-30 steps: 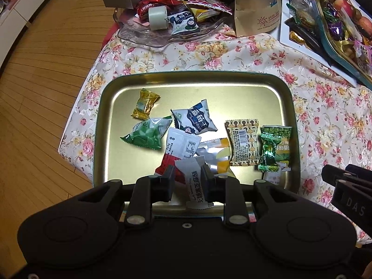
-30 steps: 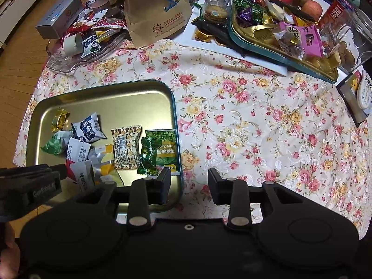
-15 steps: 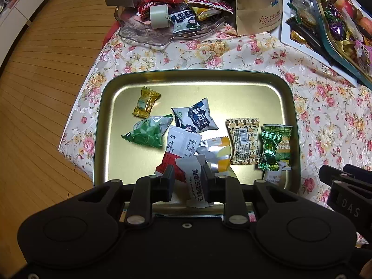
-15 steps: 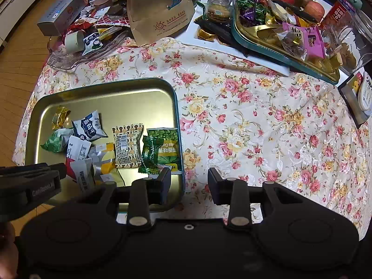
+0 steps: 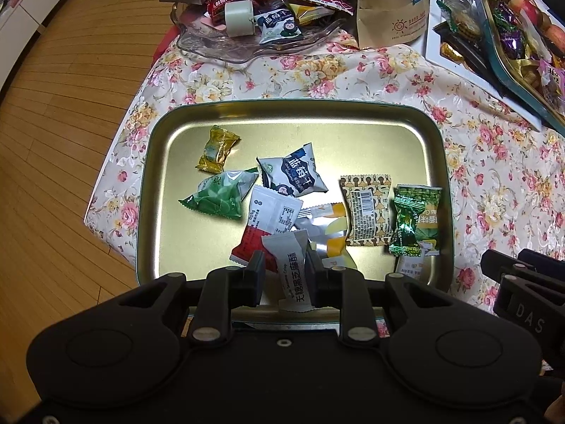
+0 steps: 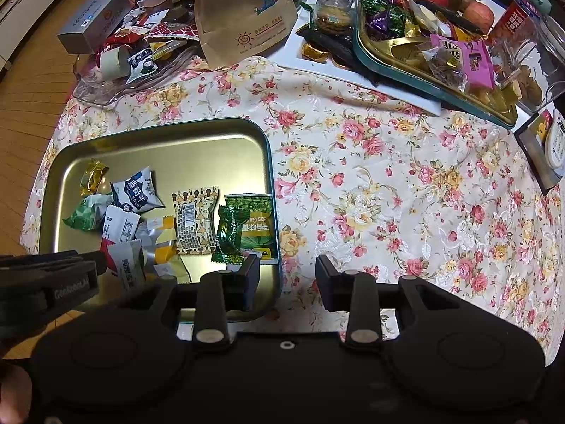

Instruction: Organize snacks

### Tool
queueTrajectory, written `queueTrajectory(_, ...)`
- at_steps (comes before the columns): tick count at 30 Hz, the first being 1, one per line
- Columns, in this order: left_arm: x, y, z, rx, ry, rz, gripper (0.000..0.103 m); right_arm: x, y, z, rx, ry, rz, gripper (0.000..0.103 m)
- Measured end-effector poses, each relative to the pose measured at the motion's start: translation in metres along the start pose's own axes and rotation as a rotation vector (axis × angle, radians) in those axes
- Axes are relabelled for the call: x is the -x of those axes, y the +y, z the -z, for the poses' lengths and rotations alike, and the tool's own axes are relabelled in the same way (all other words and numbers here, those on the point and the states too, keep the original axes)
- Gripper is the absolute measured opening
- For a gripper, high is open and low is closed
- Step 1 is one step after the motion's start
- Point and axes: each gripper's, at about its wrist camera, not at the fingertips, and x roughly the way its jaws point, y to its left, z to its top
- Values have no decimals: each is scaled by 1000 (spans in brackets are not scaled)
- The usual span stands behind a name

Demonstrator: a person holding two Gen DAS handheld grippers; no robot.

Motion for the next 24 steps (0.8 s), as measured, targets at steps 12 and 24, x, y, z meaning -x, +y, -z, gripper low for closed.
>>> queueTrajectory(12, -1, 1, 1, 5, 2, -1, 35, -3, 1, 0, 7, 7, 4, 37)
queueTrajectory(24, -1, -2, 2, -8, 4, -4, 35, -2, 1, 1, 9, 5, -3, 37)
